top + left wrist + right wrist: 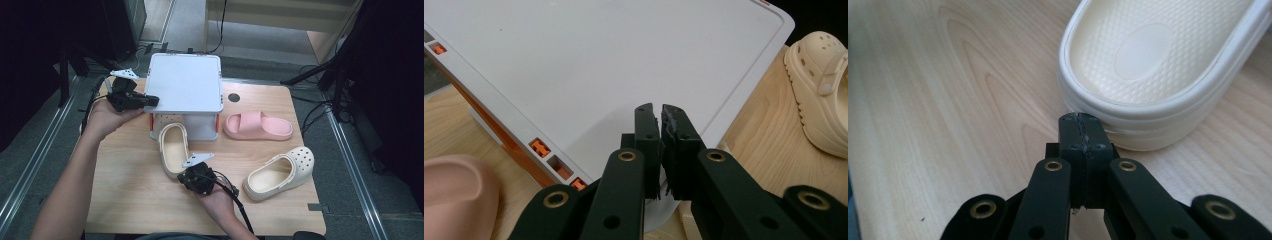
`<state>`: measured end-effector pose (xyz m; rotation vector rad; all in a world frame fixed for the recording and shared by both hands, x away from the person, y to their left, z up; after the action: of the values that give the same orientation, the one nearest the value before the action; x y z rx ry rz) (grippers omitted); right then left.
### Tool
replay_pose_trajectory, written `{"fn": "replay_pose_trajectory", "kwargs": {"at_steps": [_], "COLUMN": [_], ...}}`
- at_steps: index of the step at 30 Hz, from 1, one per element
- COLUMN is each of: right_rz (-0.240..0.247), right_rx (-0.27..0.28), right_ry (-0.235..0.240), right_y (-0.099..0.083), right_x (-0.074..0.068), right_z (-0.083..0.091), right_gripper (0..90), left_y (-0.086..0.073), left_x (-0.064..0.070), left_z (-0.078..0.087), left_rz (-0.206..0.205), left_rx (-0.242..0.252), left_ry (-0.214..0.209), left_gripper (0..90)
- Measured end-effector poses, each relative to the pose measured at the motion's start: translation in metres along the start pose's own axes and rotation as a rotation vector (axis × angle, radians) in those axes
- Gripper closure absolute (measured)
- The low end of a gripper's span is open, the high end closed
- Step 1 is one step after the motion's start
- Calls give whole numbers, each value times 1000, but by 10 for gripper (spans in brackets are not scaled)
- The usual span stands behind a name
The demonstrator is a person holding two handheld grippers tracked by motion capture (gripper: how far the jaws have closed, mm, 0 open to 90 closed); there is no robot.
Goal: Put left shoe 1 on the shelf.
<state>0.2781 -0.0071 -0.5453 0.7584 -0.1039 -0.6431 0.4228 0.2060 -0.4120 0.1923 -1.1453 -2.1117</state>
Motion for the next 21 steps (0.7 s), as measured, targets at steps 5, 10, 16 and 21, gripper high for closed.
{"fn": "replay_pose_trajectory", "kwargs": {"at_steps": [5, 10, 16, 21], "right_rz": [-17, -33, -37, -28], "right_rx": [42, 71, 66, 79], "right_ry": [10, 29, 29, 5], "right_y": [11, 24, 34, 41], "right_x": [2, 3, 4, 4], "right_z": [3, 0, -11, -20], "right_gripper": [900, 900, 900, 900], "left_y": [0, 0, -1, -1], "left_x": [0, 0, -1, 0], "left_z": [0, 0, 0, 0], "left_rz": [4, 12, 10, 2], "left_rx": [3, 2, 7, 3], "left_ry": [-3, -11, -14, -8], "left_gripper": [855, 853, 854, 855]}}
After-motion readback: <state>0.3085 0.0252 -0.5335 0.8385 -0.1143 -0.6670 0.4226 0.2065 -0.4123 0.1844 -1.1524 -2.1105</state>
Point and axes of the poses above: each handheld gripper's, and its own axes: z roughly backward along the jaws, y roughly out of its top, x roughly to its right, the point moved 4 cm from there along -z, roughly forward along the jaws, and after that the axes turned 3 degrees about -y, right-handed, at the moved point
